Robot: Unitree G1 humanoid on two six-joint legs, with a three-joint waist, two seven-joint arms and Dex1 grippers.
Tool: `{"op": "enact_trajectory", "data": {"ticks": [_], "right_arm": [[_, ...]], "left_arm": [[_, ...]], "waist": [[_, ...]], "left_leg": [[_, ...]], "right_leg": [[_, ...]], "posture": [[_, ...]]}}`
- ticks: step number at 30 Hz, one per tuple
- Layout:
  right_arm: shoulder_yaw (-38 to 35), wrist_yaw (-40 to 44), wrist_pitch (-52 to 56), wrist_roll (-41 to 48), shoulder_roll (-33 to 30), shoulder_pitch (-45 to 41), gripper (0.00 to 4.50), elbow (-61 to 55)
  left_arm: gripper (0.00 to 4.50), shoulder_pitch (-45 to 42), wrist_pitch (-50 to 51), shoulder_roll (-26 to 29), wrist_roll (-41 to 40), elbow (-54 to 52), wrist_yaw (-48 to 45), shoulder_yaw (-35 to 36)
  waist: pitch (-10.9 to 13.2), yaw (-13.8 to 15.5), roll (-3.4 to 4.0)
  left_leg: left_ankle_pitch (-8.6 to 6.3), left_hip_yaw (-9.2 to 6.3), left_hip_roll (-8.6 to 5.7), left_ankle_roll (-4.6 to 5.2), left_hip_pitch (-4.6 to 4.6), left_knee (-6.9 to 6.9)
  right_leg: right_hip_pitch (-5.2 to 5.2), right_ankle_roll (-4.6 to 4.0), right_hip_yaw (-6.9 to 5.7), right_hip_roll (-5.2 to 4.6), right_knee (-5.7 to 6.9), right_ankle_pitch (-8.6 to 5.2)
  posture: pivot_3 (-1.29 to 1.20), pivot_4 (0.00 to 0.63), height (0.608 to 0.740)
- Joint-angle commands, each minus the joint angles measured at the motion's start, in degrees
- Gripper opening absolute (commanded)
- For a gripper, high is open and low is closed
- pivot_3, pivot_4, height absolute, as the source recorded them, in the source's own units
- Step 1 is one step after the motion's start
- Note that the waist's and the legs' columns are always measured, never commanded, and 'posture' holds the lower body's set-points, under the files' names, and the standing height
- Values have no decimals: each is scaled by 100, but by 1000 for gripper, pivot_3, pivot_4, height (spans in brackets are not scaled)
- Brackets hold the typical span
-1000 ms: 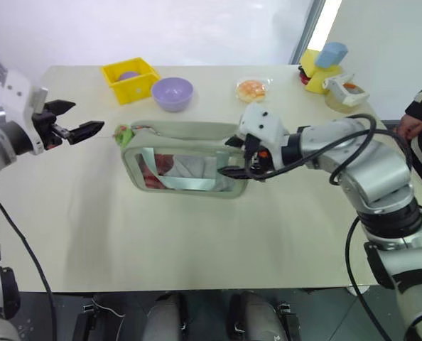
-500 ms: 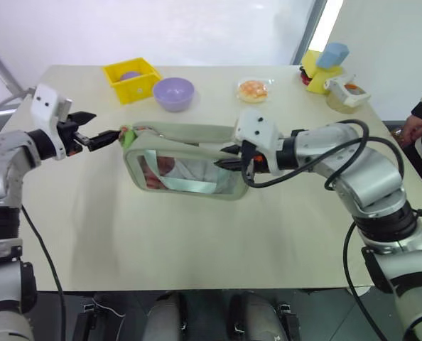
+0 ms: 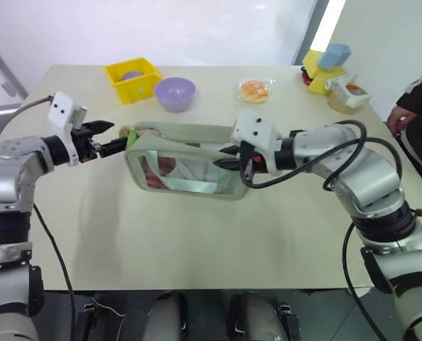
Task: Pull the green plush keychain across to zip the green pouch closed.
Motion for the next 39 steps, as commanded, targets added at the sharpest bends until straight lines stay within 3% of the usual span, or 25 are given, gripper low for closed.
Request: {"op": "enact_trajectory", "data": {"ticks": [1, 3, 14, 17, 23, 26, 31, 32, 39], "right_arm": [[-57, -58, -123, -43, 37, -110, 800, -4], [-57, -73, -143, -49, 47, -114, 800, 27], [-32, -82, -380, -142, 95, -170, 800, 296], [-39, -147, -421, -171, 197, -163, 800, 356], [-80, -317, -313, -158, 323, -54, 800, 254], [-84, -353, -290, -139, 321, -8, 800, 196], [-64, -432, -298, -142, 343, 70, 800, 185], [-59, -435, -310, -138, 351, 81, 800, 191], [-21, -403, -455, -154, 379, 105, 800, 266]], "left_arm": [[1732, -224, -81, 111, 10, 6, 1, 106], [864, -270, -48, 185, 17, -1, -21, 118], [864, -905, 1011, 678, -860, -761, -775, 153], [864, -1082, 743, 243, -633, -1207, -572, -335], [864, -1359, 78, -224, 49, -794, -2, -649], [1680, -1426, 39, -270, -32, -750, -144, -643], [4255, -1440, 417, 197, -271, -1045, -571, -502], [4438, -1438, 490, 339, -308, -1078, -673, -485], [4438, -1255, 795, 1405, -416, -1073, -1225, -186]], "waist": [[0, -1, 0], [0, 0, 0], [0, 6, -1], [0, 22, -1], [0, -27, -2], [0, -14, -1], [0, -21, -1], [0, -22, -1], [0, -23, -2]], "left_leg": [[0, 0, 0, 0, 0, 0], [0, 0, 0, 0, 0, 0], [0, -1, -1, 0, 0, 1], [0, -4, -1, 0, 5, 2], [1, -5, -1, -1, 6, 3], [2, -5, 1, -3, 5, 1], [2, -5, 1, -2, 5, 3], [2, -5, 1, -2, 5, 2], [2, -5, 1, -2, 6, 2]], "right_leg": [[0, 0, 0, 0, 0, 0], [0, 0, 0, 0, 0, 0], [2, 0, 0, 0, -1, 0], [10, 0, -1, 0, 0, 0], [8, 1, -1, 2, 2, 1], [5, 1, -1, 5, 1, 1], [8, 1, -1, 3, 1, 1], [6, 1, 0, 3, 1, 0], [7, 1, 0, 4, 0, 0]], "posture": [[0, 150, 739], [0, 150, 739], [0, 150, 739], [0, 150, 739], [0, 150, 739], [0, 150, 739], [0, 150, 739], [0, 150, 739], [0, 150, 739]]}}
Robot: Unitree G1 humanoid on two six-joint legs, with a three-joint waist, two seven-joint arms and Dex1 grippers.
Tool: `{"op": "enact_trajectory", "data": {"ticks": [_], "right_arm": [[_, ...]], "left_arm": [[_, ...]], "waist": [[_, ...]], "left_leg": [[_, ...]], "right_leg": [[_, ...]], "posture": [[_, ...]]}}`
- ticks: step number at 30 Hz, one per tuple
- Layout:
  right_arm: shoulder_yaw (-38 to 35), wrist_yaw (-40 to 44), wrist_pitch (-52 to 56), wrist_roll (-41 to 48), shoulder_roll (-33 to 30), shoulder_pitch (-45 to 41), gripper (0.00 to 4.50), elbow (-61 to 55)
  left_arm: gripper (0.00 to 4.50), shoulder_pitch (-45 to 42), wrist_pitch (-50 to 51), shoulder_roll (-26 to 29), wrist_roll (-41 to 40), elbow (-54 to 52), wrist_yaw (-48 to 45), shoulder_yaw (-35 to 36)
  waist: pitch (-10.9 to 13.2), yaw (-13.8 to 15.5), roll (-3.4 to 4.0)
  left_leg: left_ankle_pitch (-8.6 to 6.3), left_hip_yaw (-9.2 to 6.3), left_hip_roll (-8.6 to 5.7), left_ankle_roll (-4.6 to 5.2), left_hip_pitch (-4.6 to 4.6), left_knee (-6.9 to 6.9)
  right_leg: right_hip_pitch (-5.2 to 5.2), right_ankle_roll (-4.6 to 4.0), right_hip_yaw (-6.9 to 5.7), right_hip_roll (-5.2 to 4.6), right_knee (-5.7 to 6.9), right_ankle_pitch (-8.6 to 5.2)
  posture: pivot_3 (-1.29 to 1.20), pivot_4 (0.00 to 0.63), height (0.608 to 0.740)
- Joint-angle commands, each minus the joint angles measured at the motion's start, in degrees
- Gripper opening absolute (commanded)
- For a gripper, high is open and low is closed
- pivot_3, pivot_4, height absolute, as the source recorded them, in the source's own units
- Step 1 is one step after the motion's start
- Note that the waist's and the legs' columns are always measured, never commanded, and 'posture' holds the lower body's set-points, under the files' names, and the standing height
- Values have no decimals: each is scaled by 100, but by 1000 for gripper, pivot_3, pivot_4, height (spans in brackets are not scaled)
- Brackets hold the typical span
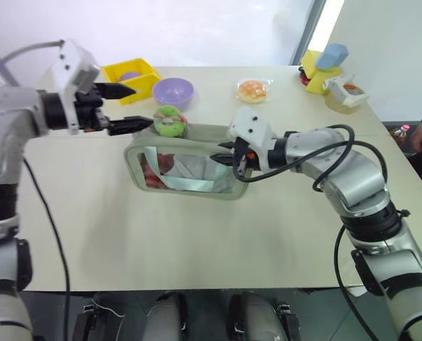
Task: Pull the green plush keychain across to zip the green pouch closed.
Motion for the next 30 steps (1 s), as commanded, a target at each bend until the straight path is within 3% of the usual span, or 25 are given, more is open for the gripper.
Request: {"op": "enact_trajectory", "data": {"ticks": [1, 4, 8, 14, 17, 24, 27, 30], "right_arm": [[-25, 8, -149, -41, 36, -7, 800, -50], [-30, 31, -208, -54, 26, -14, 800, -5], [-25, 80, -258, -88, 30, -32, 800, 42], [-16, 149, -220, -96, 23, -21, 800, -4], [-18, 168, -204, -103, 13, -14, 800, -27], [-48, 170, -112, -79, -20, 3, 800, -115], [-114, 182, 0, -23, -65, 10, 800, -173], [-293, 370, 255, 229, -186, -43, 1579, -235]], "left_arm": [[4438, 282, 352, 556, -267, -344, -281, 502], [4438, 1077, 591, 768, -499, -962, -388, 724], [4438, 2073, -19, 512, -1, -1228, 119, 661], [4438, 2176, -489, -3, 235, -1050, 530, 578], [3539, 2056, -489, -151, 152, -955, 596, 584], [160, 2091, -434, -226, 95, -1015, 526, 496], [55, 2181, -326, -182, 11, -1135, 423, 466], [0, 2286, -339, -179, 9, -1219, 416, 472]], "waist": [[1, -21, 1], [1, -13, 2], [0, 12, 1], [0, 9, -1], [0, 9, 0], [0, 12, -1], [-1, 15, -1], [0, 28, -1]], "left_leg": [[0, 0, 1, 0, -1, -1], [0, 1, 2, 0, 1, -4], [0, -2, 2, 0, 8, 2], [-1, -4, 0, 1, 3, 1], [0, -2, 1, 1, 4, -1], [0, -1, 1, 0, 3, 0], [0, -1, 1, 1, 4, 0], [0, -1, 1, 1, 3, 0]], "right_leg": [[-1, 0, 0, 0, 0, 0], [-2, 0, 4, 0, 1, 0], [8, 0, 4, -2, 4, 0], [5, -1, 1, 0, 0, 0], [3, -1, 2, 0, 2, 0], [2, -1, 2, -1, 3, 0], [4, -1, 2, -1, 2, 0], [4, -1, 2, -1, 2, 0]], "posture": [[0, 150, 739], [0, 150, 739], [0, 150, 739], [0, 150, 739], [0, 150, 739], [0, 150, 739], [0, 150, 739], [0, 150, 739]]}}
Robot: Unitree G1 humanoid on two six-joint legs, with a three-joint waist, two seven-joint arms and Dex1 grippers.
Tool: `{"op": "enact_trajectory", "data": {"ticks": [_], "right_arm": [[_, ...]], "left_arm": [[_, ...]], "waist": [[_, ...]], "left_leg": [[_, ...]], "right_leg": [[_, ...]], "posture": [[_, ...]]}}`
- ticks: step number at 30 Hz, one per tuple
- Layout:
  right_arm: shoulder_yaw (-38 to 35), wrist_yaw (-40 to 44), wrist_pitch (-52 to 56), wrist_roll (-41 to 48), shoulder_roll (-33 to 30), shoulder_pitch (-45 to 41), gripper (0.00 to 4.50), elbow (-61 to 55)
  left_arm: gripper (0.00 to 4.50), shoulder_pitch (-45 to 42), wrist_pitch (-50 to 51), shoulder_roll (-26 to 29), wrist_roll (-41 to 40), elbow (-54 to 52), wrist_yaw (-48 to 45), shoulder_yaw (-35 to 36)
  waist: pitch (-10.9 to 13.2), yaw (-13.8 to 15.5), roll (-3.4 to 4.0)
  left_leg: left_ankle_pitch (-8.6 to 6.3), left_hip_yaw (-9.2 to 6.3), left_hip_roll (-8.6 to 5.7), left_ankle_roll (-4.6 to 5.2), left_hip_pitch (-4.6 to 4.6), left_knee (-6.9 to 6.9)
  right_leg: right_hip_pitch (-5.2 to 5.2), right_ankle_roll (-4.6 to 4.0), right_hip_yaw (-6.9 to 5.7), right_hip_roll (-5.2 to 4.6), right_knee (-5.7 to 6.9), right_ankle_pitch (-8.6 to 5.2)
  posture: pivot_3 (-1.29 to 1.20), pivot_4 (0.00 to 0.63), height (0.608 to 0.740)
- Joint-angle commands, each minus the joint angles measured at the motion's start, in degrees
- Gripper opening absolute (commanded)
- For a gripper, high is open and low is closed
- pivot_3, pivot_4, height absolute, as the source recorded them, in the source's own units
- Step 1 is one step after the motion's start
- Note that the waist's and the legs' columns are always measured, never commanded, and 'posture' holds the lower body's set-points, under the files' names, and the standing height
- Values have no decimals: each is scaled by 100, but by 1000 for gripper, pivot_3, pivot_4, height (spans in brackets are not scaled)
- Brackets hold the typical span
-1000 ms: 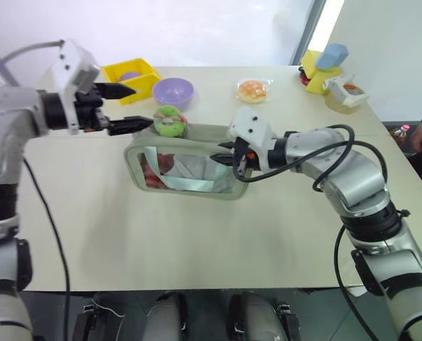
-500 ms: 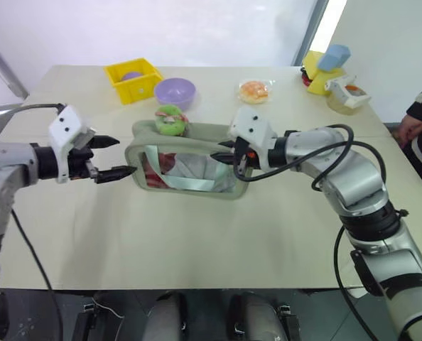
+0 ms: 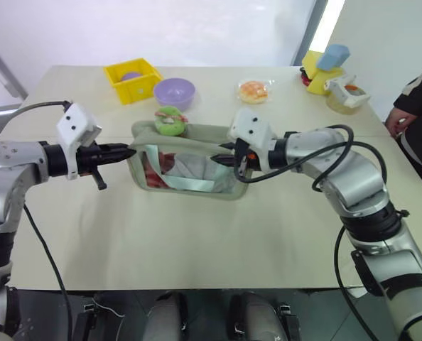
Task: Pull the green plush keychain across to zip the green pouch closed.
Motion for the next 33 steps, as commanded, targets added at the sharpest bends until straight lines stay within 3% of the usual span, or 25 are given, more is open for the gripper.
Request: {"op": "enact_trajectory", "data": {"ticks": [1, 5, 8, 14, 21, 29, 33], "right_arm": [[-354, 296, 296, 407, -199, -111, 2099, -270], [-640, 562, 391, 647, -402, -595, 4152, 79], [-1052, 767, 703, 1160, -261, -1238, 4152, 600], [-1505, -3, 495, 1182, 1003, -2251, 4152, 2536], [-1091, 114, -310, 713, 1996, -2794, 4152, 4582], [-699, 498, -977, 185, 2243, -2882, 4152, 5273], [-895, 729, -748, 372, 2167, -2908, 2439, 5081]], "left_arm": [[0, 122, 5, 63, -43, -209, -49, 18], [0, 213, -13, 51, -57, -300, -15, 23], [0, 293, -80, 47, -17, -340, -21, -13], [0, 352, -71, -14, -40, -415, 23, 9], [0, 392, -42, -52, -39, -509, 72, -4], [0, 517, 52, -14, -75, -632, 131, 81], [0, 549, 49, -3, -65, -600, 141, 113]], "waist": [[0, 15, 0], [0, 13, 0], [1, 6, 1], [-4, -5, 0], [-4, 1, 1], [-4, 9, 2], [-4, -1, 2]], "left_leg": [[0, 0, 0, 0, 0, 0], [-1, -2, -2, 2, 2, 3], [-1, -3, -2, 2, 2, 1], [-1, 0, -1, 2, 5, -1], [-2, 3, -3, 3, -3, 0], [-2, 0, -3, 3, -1, 0], [-1, 0, -2, 3, -1, 0]], "right_leg": [[1, 0, 0, -1, 0, 0], [6, 0, -1, -2, -2, 0], [5, 0, -1, -2, -2, 0], [7, 0, -1, -1, -2, 0], [5, 0, -1, -3, -3, 1], [6, 1, -1, -3, -3, 1], [5, 1, -1, -3, -3, 1]], "posture": [[0, 150, 739], [0, 150, 739], [0, 150, 739], [0, 150, 739], [0, 150, 739], [0, 150, 739], [0, 150, 739]]}}
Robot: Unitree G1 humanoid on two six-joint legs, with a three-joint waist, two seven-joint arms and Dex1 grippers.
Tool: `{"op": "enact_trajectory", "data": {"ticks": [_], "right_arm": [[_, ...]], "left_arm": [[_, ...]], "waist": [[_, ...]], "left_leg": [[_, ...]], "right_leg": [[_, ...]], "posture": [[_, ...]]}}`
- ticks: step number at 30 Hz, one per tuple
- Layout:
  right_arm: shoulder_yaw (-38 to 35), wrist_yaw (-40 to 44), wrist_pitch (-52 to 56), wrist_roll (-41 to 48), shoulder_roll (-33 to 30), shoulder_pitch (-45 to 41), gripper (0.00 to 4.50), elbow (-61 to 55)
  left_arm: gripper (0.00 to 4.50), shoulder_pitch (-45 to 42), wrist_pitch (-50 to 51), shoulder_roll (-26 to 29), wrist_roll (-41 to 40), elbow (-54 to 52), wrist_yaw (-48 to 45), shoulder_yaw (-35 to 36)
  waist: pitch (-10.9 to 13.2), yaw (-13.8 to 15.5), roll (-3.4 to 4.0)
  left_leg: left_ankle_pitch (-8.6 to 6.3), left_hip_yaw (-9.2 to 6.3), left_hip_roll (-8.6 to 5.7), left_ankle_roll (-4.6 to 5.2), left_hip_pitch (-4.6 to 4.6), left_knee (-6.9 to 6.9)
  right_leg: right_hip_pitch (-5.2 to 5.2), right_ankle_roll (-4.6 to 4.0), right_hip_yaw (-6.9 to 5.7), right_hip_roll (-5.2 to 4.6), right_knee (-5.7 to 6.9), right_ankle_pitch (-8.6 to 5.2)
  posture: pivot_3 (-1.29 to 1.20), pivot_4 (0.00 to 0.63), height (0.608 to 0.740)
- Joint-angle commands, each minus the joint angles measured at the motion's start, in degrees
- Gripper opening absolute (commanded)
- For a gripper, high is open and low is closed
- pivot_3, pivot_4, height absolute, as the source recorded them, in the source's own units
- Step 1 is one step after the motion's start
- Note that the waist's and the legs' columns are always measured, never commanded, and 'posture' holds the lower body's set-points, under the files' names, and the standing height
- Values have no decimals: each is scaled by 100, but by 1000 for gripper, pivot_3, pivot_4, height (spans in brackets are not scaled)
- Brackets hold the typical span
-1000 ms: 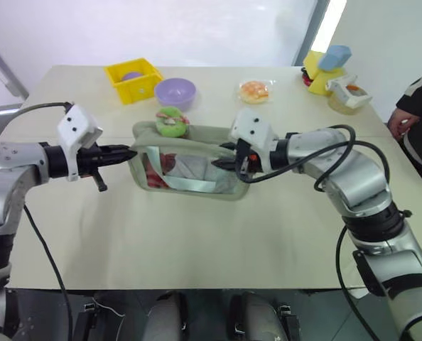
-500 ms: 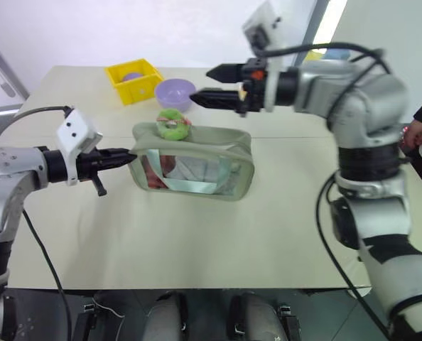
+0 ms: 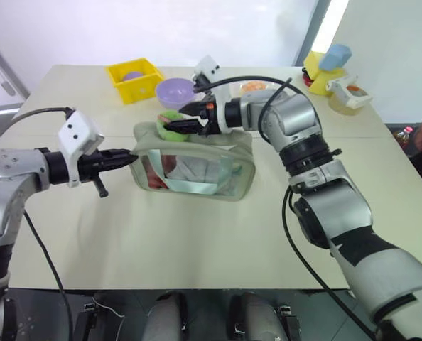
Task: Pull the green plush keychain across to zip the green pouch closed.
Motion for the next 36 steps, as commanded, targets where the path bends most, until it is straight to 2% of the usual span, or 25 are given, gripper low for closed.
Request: {"op": "enact_trajectory", "data": {"ticks": [1, 4, 5, 10, 14, 17, 22, 24, 28, 31, 36], "right_arm": [[-264, 234, 244, 229, -107, -210, 1879, -357], [-366, 312, 538, 347, -265, -149, 432, -657], [-389, 303, 598, 360, -305, -125, 71, -739], [-662, -73, 1062, 386, -821, 20, 71, -1501], [-889, -545, 1182, 84, -1821, 376, 71, -2415], [-702, -691, 1047, -264, -2621, 800, 71, -3114], [-890, -874, 1645, -334, -3649, 1409, 71, -4216], [-1002, -976, 1917, -275, -3881, 1741, 71, -4535], [-929, -1448, 1784, -495, -3859, 2961, 71, -4943], [-977, -1998, 1683, -486, -3183, 3862, 71, -4989], [-786, -2602, 1557, -478, -2101, 4769, 71, -5013]], "left_arm": [[0, 83, 66, 26, -33, -77, -42, -101], [0, 39, 52, 11, -19, -29, -30, -132], [0, 28, 44, 6, -12, -13, -26, -142], [0, -44, 13, -18, 1, 82, -20, -192], [0, -56, -10, -20, 10, 178, -47, -221], [0, -105, -41, -64, 53, 277, -33, -290], [0, -182, 86, -182, 17, 269, 59, -395], [0, -217, 105, -216, 33, 295, 67, -434], [0, -347, 124, -303, 62, 366, 82, -537], [0, -431, 127, -347, 76, 382, 98, -615], [0, -462, 155, -349, 65, 362, 114, -641]], "waist": [[0, 3, 0], [0, 7, 0], [0, 6, 0], [0, 14, 0], [0, 41, 0], [0, 70, 0], [3, 23, 12], [2, 49, 10], [-6, 93, 3], [-9, 127, 0], [-11, 131, 7]], "left_leg": [[0, 0, 0, 0, 0, 0], [0, -1, 0, 0, 0, 0], [0, -1, 0, 0, 0, 0], [0, -2, 0, 0, -1, 0], [0, -2, -1, 0, -2, 0], [-2, -1, -5, 4, -2, 0], [-2, 1, -3, 3, 2, -3], [-2, 1, -3, 3, 1, -2], [-3, 0, -4, 4, 7, 1], [-3, 3, -5, 5, 12, 1], [-2, 6, -4, 4, 14, -1]], "right_leg": [[0, 0, 0, 0, 0, 0], [1, 0, 0, 0, 0, 0], [1, 0, 0, 0, 0, 0], [0, 0, 0, -1, -1, 0], [0, 0, -1, -2, -4, 0], [2, 0, -1, -6, -10, 0], [-1, 0, -1, -5, -5, 0], [0, 1, -1, -5, -8, 0], [11, 3, -2, -5, -12, 2], [16, 4, -1, -5, -15, 2], [14, 5, 1, -4, -12, 3]], "posture": [[0, 150, 739], [0, 150, 739], [0, 150, 739], [0, 150, 739], [0, 150, 739], [0, 150, 739], [0, 150, 739], [0, 150, 739], [0, 150, 739], [0, 150, 739], [0, 150, 739]]}}
